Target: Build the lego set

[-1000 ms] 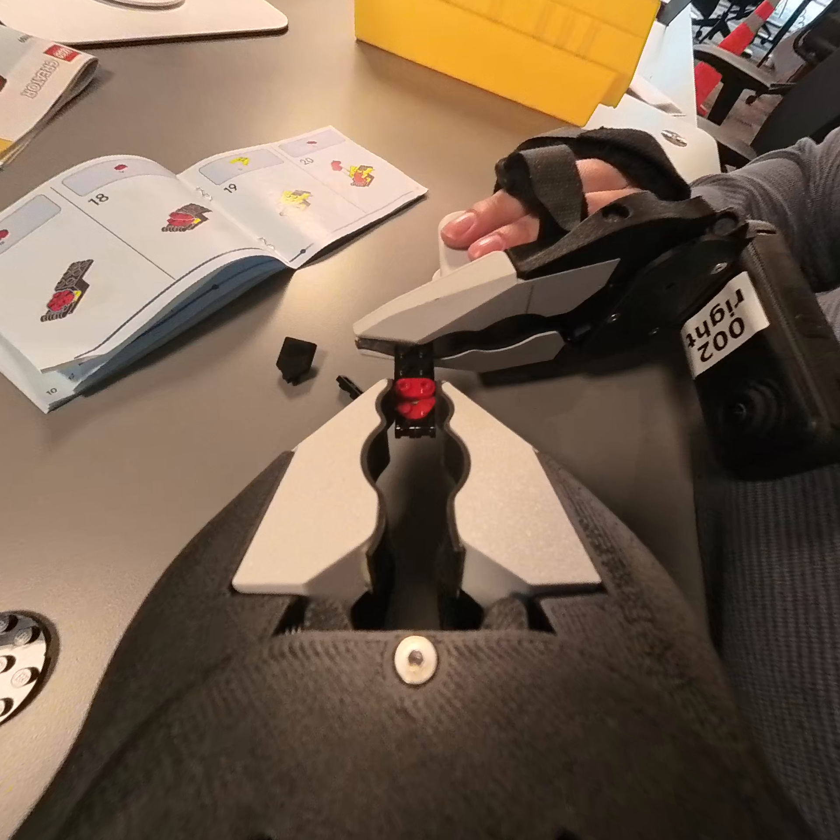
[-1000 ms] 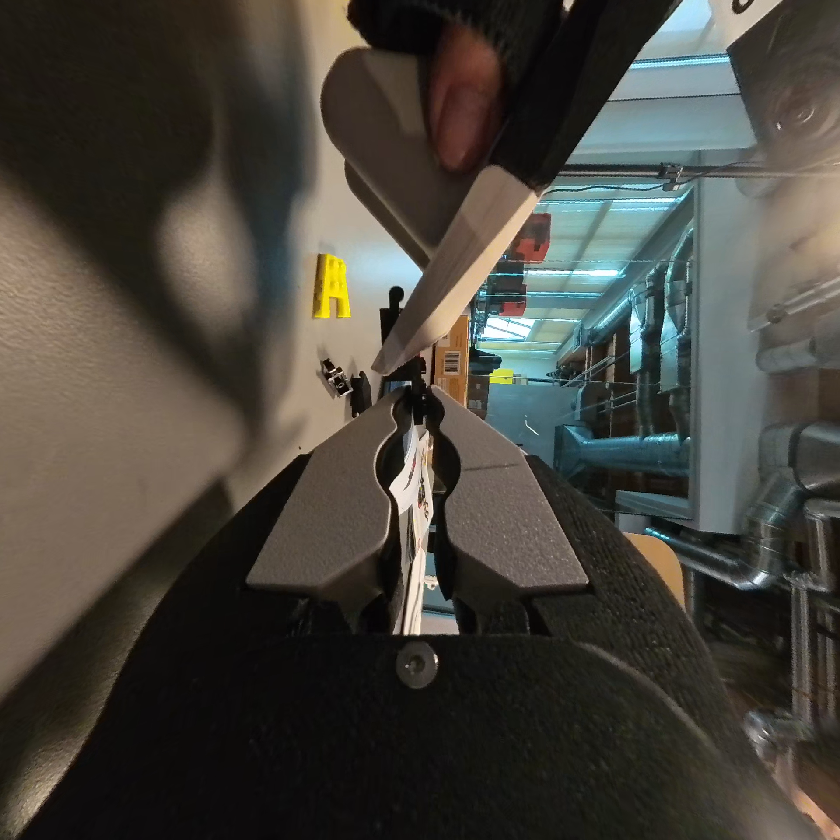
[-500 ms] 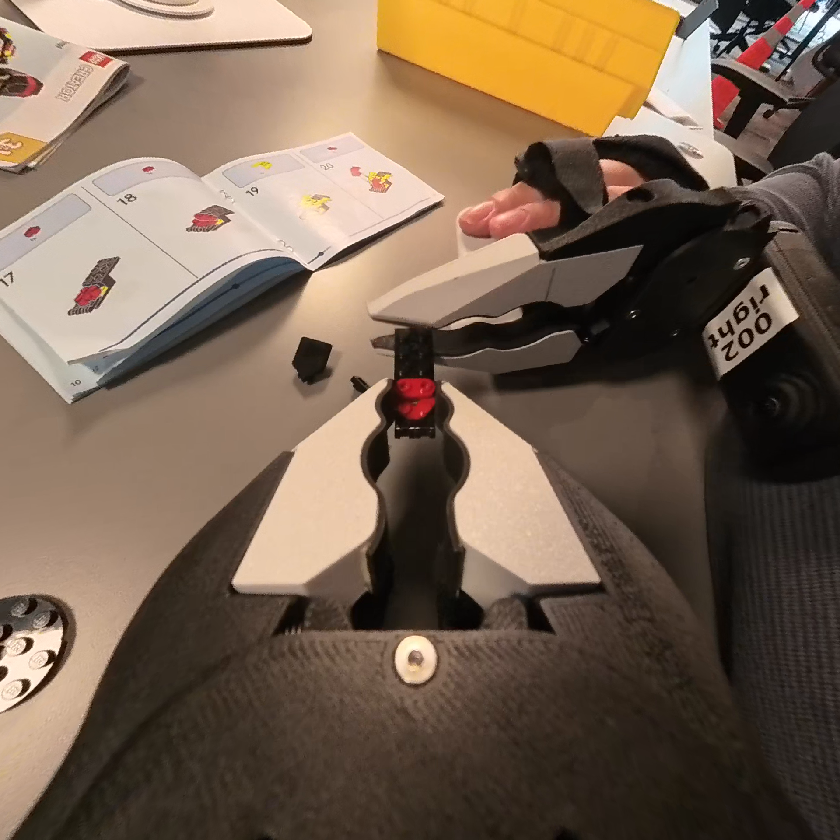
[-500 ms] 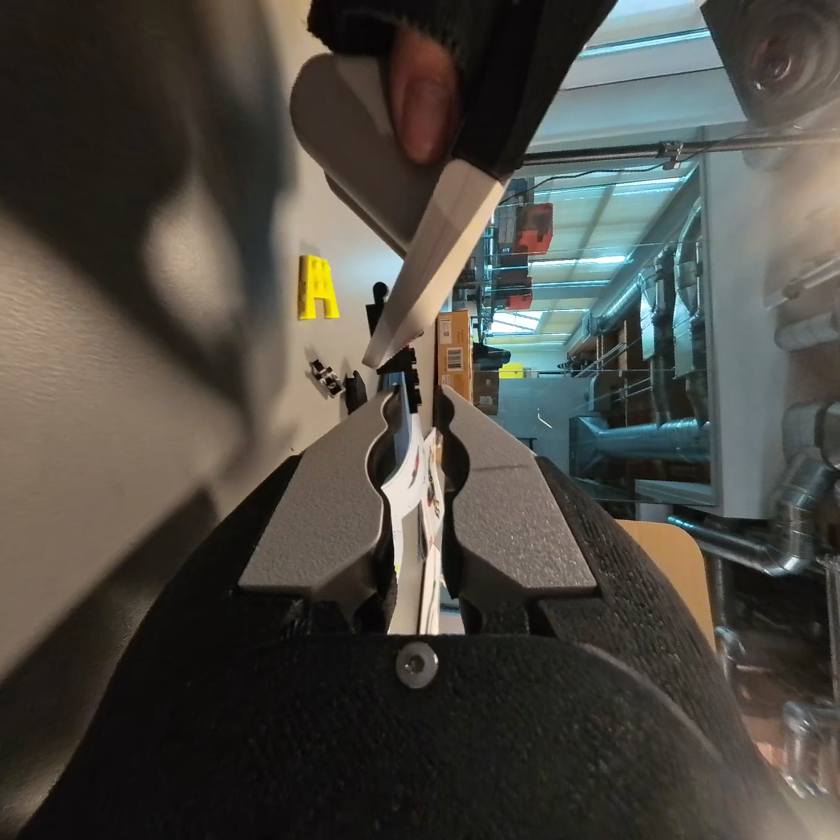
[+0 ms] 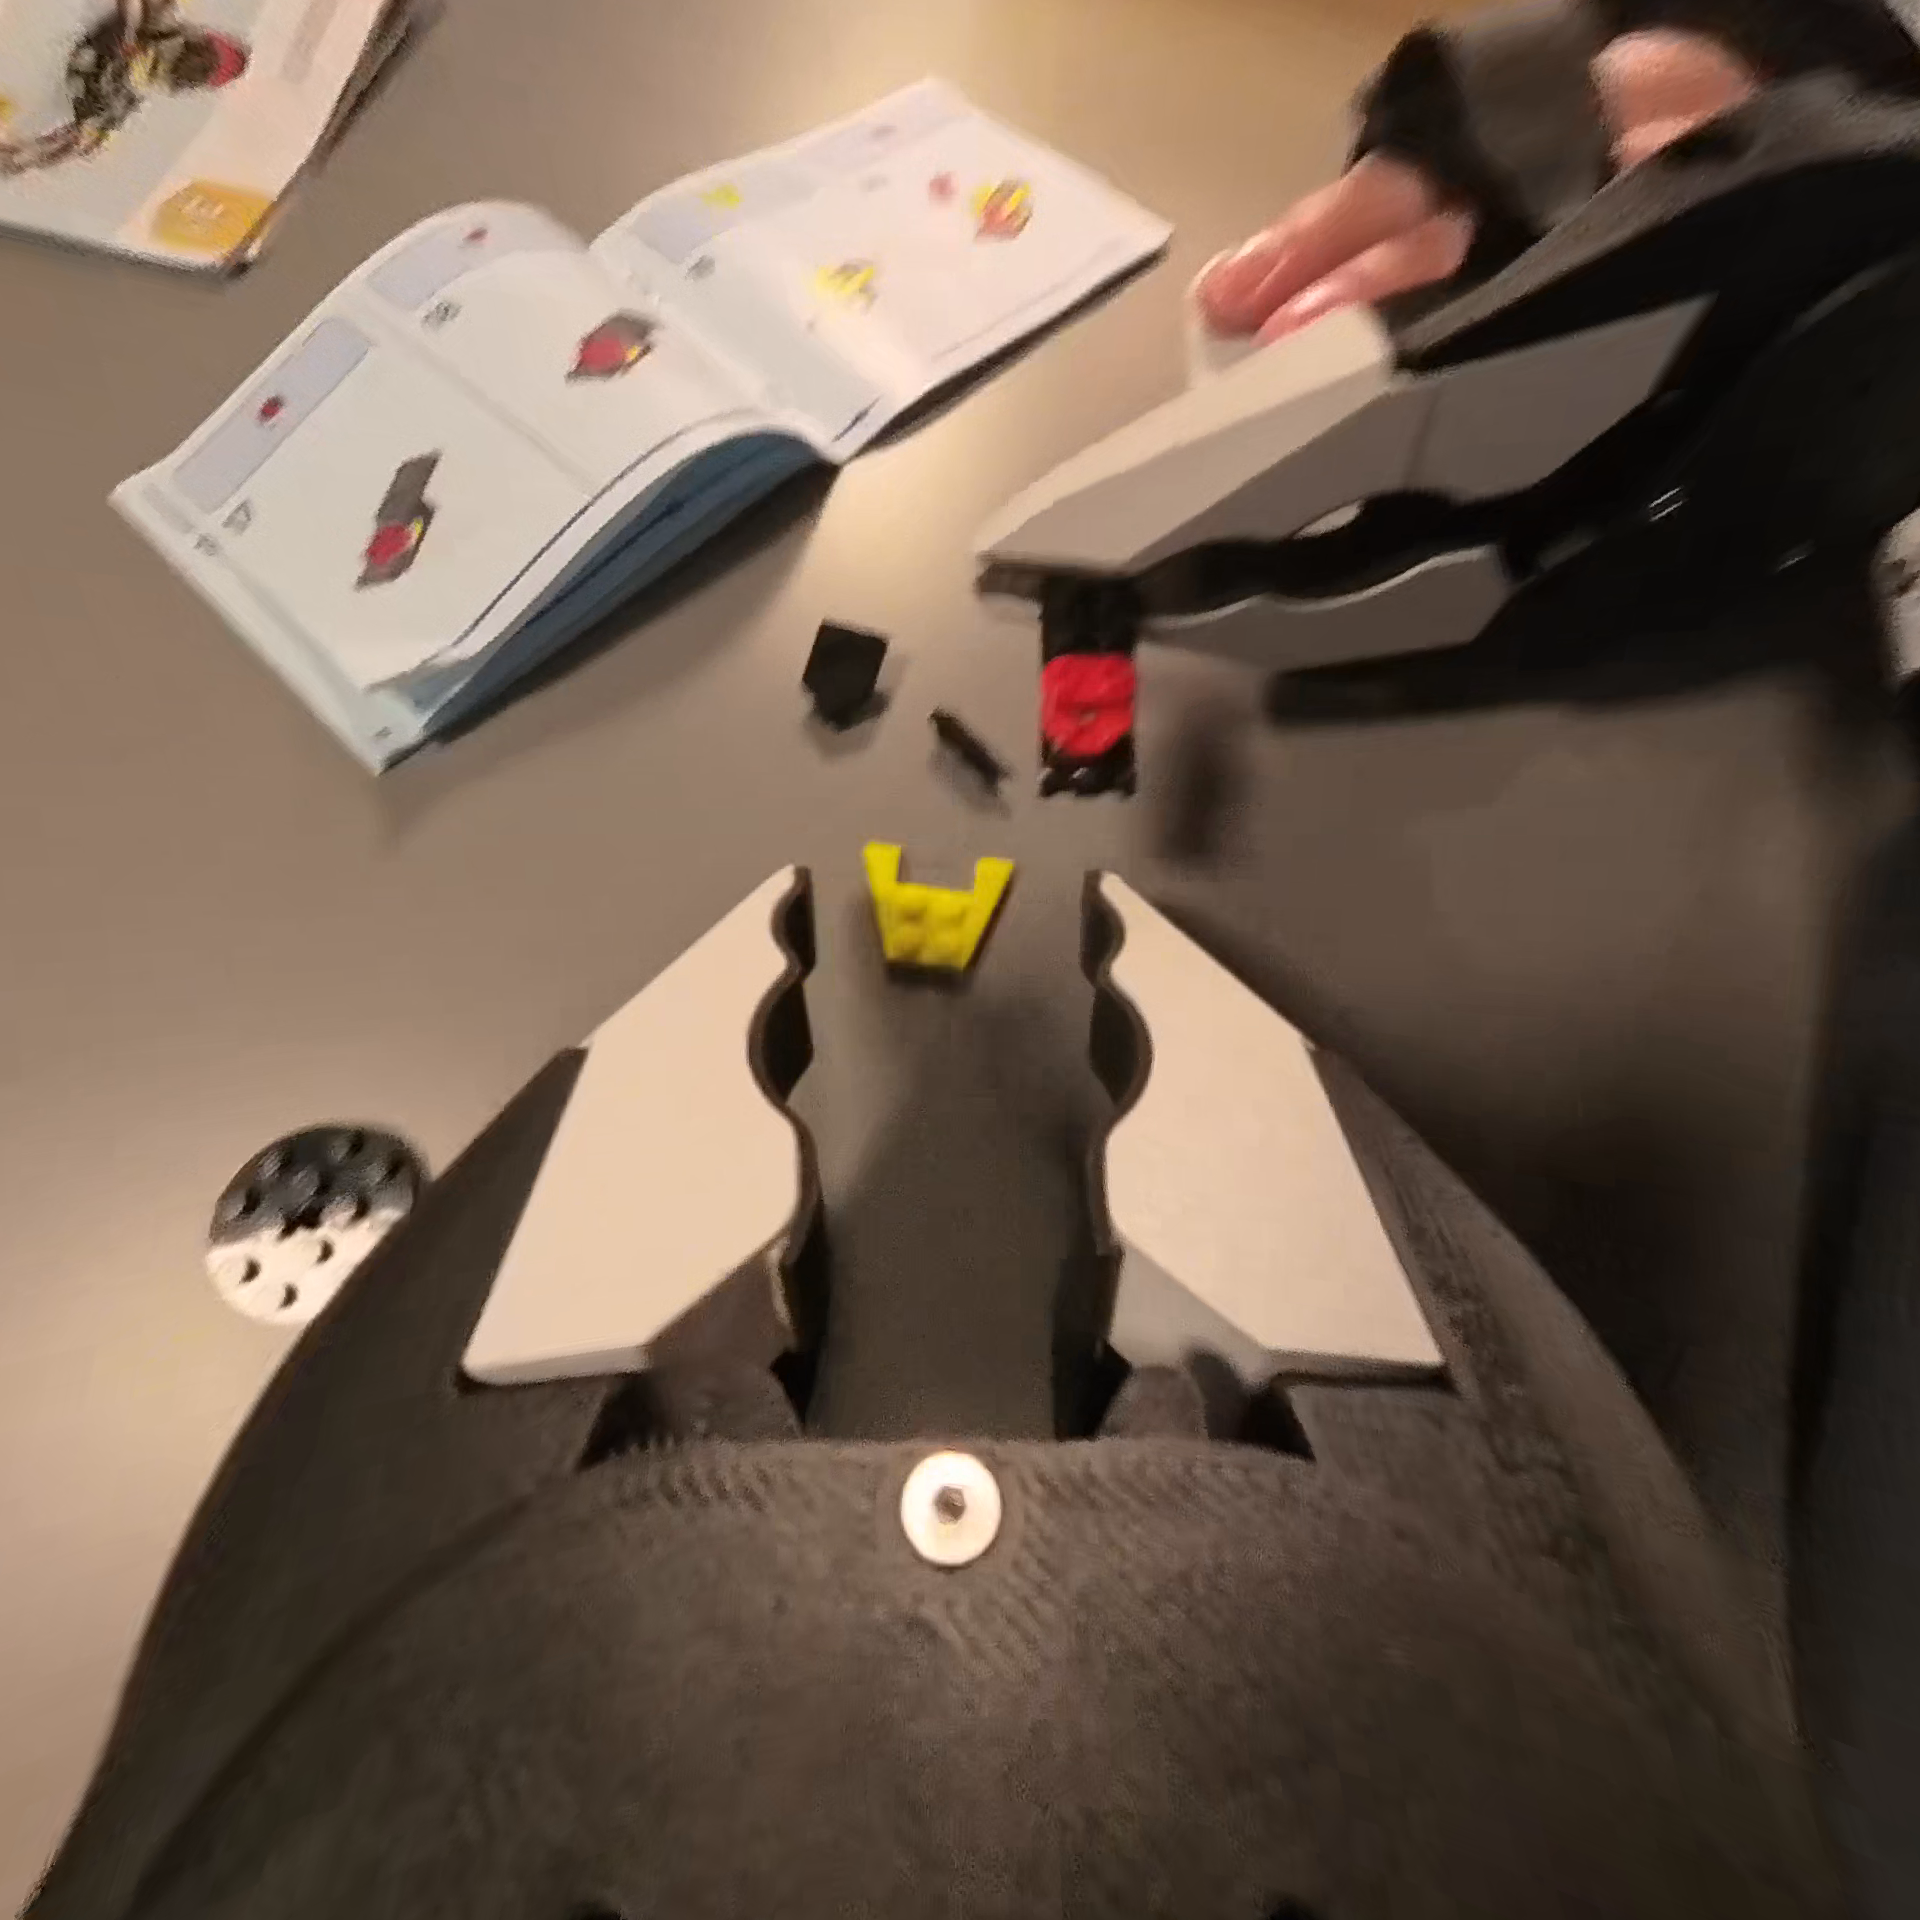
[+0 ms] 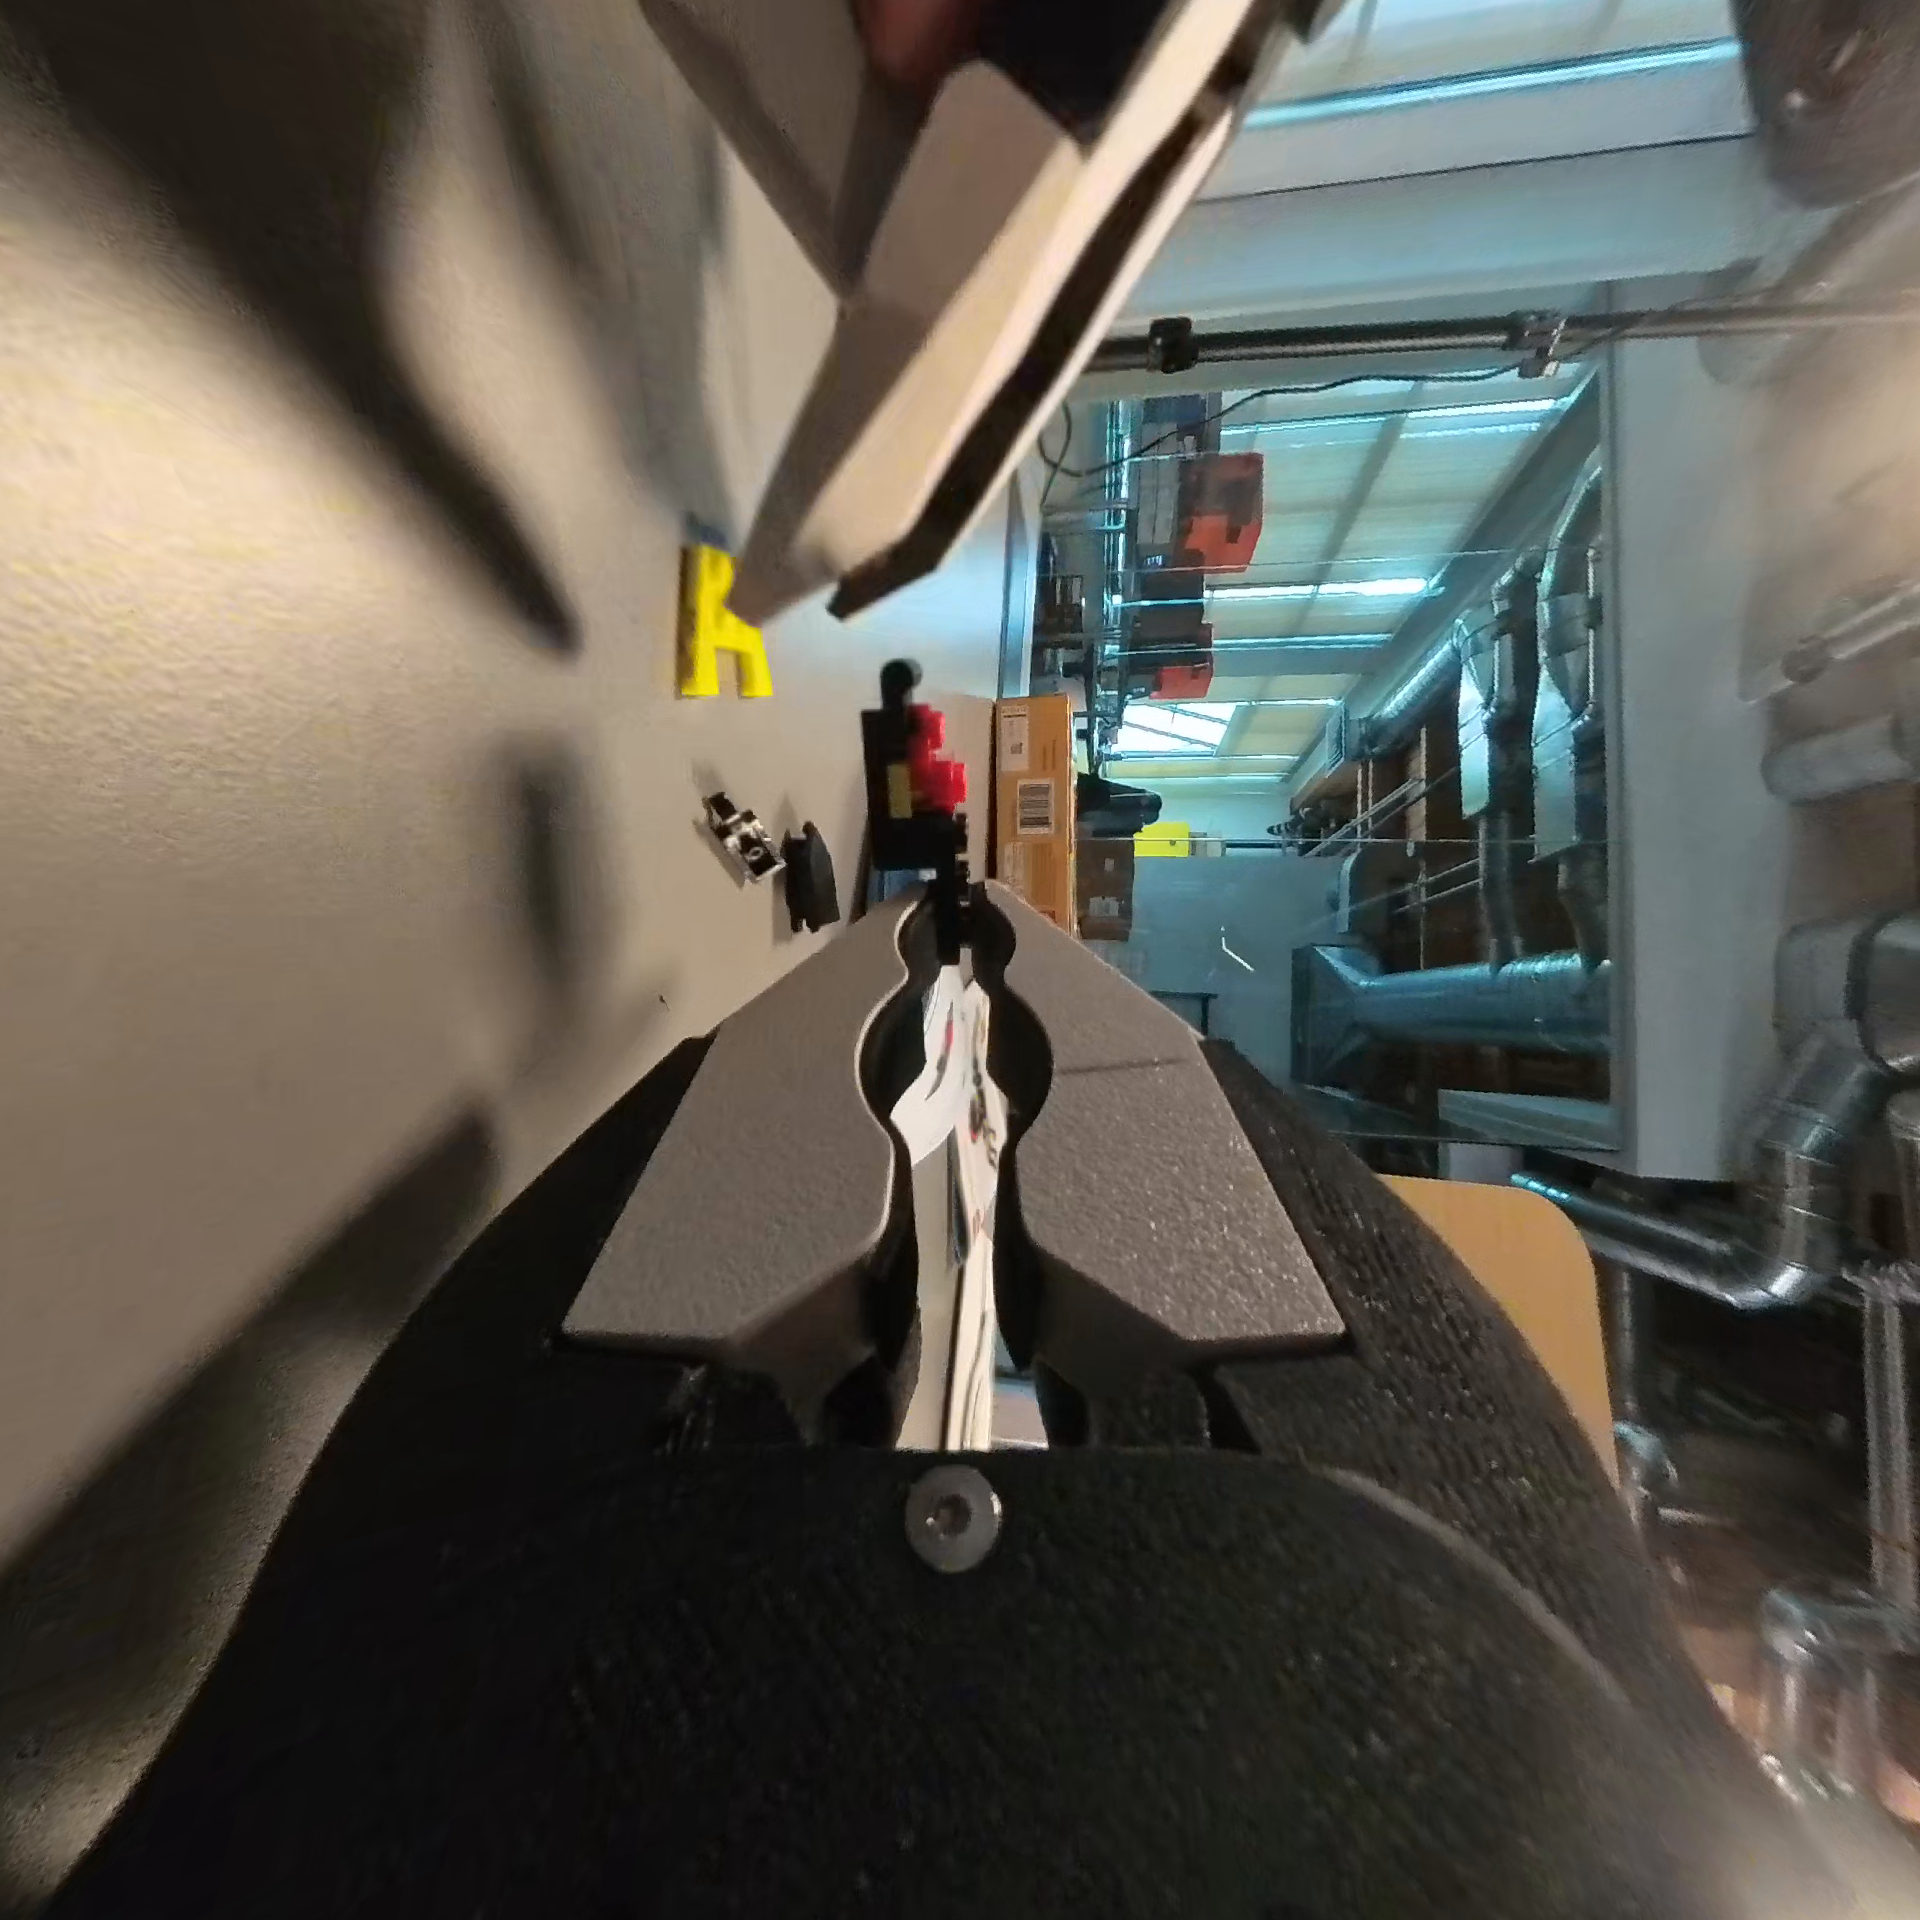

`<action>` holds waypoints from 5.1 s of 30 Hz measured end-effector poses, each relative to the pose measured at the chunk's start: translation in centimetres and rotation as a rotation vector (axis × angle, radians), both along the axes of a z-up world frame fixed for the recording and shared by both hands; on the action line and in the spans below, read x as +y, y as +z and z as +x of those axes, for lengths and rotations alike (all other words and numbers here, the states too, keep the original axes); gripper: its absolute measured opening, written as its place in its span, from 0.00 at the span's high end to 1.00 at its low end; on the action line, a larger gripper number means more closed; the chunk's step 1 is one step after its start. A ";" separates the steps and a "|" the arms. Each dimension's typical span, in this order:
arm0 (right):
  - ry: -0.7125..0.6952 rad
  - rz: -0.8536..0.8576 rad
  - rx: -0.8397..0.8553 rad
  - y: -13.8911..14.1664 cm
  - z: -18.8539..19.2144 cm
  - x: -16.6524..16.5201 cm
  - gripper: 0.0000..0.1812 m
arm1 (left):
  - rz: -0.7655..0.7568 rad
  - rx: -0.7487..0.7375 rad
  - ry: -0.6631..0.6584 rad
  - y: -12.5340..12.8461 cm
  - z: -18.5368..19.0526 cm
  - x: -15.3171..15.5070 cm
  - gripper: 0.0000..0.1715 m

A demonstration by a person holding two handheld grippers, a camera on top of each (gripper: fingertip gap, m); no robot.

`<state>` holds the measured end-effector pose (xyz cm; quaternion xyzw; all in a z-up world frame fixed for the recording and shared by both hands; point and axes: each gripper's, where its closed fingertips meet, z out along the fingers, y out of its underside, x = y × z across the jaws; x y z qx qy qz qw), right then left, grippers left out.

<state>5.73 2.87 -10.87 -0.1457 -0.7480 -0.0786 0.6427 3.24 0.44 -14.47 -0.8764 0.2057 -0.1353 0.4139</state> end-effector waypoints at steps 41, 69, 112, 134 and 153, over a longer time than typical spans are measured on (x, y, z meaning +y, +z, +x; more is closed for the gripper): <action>0.001 0.006 -0.012 -0.2 0.1 -0.3 0.99 | 0.082 -0.146 -0.031 3.7 3.0 1.1 0.88; 0.026 0.022 -0.035 -1.0 -0.6 -0.6 0.98 | -0.053 -0.071 -0.054 2.7 3.1 0.2 0.88; 0.210 -0.624 -0.110 -1.3 0.5 -1.7 0.93 | 0.455 0.224 -0.371 2.5 3.3 -0.5 0.89; 0.344 -0.976 -0.210 -0.9 1.3 -3.3 0.99 | 0.316 0.036 -0.433 2.4 4.0 -1.4 0.88; 0.303 -0.936 -0.272 -2.2 1.2 -3.3 0.99 | 0.170 0.003 -0.379 1.1 4.8 -1.1 0.88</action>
